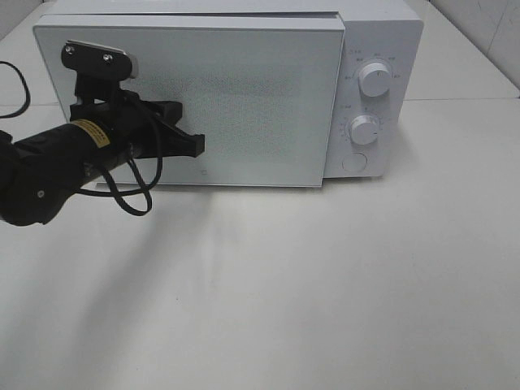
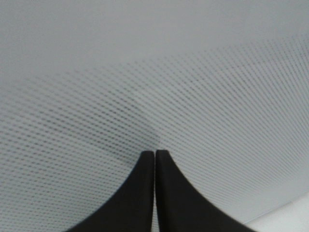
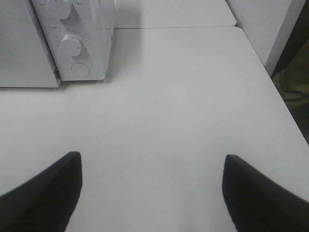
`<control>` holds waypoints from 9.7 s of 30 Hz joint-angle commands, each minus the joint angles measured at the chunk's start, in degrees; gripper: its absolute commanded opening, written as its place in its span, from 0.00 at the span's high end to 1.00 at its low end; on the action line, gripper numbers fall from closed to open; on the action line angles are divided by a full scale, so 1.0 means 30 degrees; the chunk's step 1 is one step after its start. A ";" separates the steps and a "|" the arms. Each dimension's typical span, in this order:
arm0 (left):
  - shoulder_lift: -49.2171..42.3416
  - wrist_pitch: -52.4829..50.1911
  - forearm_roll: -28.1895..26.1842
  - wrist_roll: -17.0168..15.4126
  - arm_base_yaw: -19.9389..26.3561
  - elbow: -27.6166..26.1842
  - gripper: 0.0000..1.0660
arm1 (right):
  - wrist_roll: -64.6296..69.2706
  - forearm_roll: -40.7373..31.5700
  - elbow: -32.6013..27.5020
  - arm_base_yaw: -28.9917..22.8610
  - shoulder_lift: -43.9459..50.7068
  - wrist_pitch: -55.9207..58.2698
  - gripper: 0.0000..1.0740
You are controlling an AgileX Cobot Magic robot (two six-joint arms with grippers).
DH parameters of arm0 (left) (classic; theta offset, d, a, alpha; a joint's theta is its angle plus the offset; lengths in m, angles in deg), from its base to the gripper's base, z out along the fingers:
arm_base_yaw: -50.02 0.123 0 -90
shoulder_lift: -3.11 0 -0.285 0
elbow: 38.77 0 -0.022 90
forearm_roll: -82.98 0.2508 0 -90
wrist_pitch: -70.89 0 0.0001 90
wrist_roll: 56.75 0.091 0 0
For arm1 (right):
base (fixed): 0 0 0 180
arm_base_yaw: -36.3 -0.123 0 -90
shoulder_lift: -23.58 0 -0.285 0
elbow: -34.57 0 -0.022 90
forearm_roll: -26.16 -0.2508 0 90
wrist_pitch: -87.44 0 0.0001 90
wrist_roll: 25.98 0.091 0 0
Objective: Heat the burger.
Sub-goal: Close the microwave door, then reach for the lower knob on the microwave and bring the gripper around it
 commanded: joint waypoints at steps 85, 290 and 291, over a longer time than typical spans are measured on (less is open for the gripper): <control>-1.5833 2.9355 0.1146 -0.0267 -0.1929 0.0420 0.01 | -0.0019 0.0000 0.0019 0.0076 0.0573 -0.0134 0.30; -3.7338 3.5103 -0.1146 0.1872 1.1096 0.5710 0.04 | -0.4641 -1.1325 0.1681 -0.8843 -3.6975 -4.0718 0.29; -3.7338 3.5103 -0.1146 0.1872 1.1096 0.5710 0.04 | -0.4641 -1.1325 0.1681 -0.8843 -3.6975 -4.0718 0.29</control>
